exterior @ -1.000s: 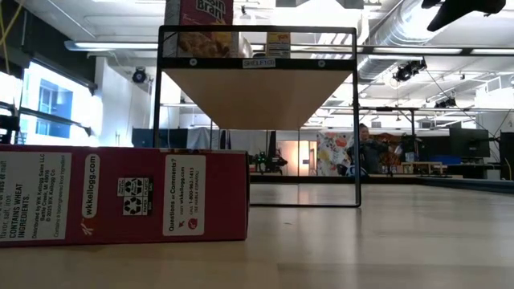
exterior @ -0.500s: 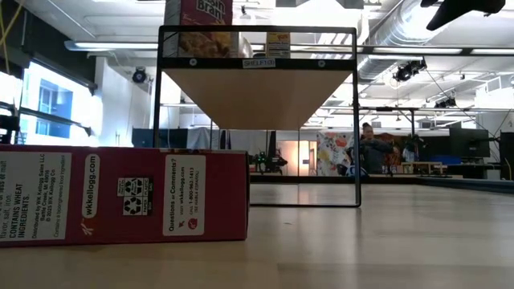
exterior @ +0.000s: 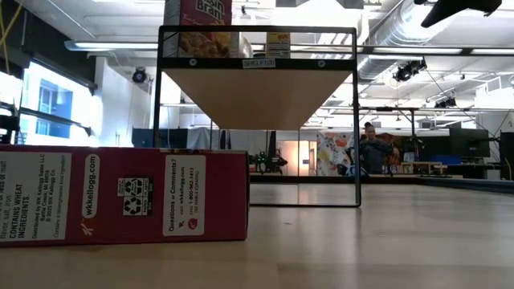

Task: Stack cereal on shelf
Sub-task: Put the left purple cereal box on the shelf

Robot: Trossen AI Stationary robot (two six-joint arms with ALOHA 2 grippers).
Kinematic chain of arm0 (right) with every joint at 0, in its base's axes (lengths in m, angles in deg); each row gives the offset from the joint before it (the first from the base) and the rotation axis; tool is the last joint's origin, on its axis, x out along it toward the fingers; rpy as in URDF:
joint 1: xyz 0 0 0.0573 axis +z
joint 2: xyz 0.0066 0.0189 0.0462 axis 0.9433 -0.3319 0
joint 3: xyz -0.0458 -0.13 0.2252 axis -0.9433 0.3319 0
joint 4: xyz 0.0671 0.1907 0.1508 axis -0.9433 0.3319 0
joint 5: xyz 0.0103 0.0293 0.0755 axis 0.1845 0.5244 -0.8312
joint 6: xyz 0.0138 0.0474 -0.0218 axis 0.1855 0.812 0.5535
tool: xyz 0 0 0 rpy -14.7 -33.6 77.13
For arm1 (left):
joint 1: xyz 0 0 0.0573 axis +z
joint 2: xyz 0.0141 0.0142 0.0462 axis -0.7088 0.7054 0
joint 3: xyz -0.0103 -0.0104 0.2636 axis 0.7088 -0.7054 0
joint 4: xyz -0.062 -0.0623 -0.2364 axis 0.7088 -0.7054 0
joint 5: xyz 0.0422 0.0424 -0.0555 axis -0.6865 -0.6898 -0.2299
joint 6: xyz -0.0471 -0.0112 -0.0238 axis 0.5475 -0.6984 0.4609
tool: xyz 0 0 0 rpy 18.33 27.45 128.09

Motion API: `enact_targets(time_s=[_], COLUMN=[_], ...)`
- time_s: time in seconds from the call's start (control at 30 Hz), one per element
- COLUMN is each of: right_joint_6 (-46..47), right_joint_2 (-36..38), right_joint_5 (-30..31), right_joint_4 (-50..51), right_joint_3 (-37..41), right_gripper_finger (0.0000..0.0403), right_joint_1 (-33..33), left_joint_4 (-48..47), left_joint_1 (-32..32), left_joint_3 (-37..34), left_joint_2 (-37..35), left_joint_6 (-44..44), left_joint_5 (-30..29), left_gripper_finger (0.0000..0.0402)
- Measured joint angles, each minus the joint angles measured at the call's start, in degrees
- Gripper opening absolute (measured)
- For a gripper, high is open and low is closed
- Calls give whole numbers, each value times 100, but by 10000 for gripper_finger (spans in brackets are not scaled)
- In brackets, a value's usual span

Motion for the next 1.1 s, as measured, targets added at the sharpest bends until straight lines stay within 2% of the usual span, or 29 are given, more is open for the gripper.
enact_targets(time_s=[0.1,0.2,0.27,0.4,0.5,0.57,0.67,0.8,0.93,1.1], right_joint_6=[20,24,144,308,458,528,555,617,650,650], right_joint_2=[0,0,0,0,-2,-2,-1,-2,-2,-4], right_joint_5=[0,19,94,261,341,371,385,385,386,387], right_joint_4=[-39,-120,-139,-139,-133,-136,-135,-160,-168,-172], right_joint_3=[0,0,0,0,0,0,0,0,0,0], right_gripper_finger=[210,210,210,210,210,210,210,210,210,210], right_joint_1=[0,-3,0,-3,-3,-1,-3,-2,-3,0], left_joint_4=[-129,-116,-54,921,1795,1922,1437,1299,1387,1675], left_joint_1=[-341,-880,-1312,-2192,-2896,-3322,-3746,-3729,-3433,-3012], left_joint_3=[-101,-627,-1177,-2322,-2856,-3002,-3066,-3059,-3059,-3059], left_joint_2=[-352,-710,-930,-1186,-1169,-1052,-784,-254,155,273], left_joint_6=[-32,274,796,2233,3251,3917,4923,5495,5534,5210], left_joint_5=[-395,-648,-732,-792,-814,-957,-1387,-1523,-1422,-1433], left_gripper_finger=[135,39,13,4,2,1,0,0,0,0])
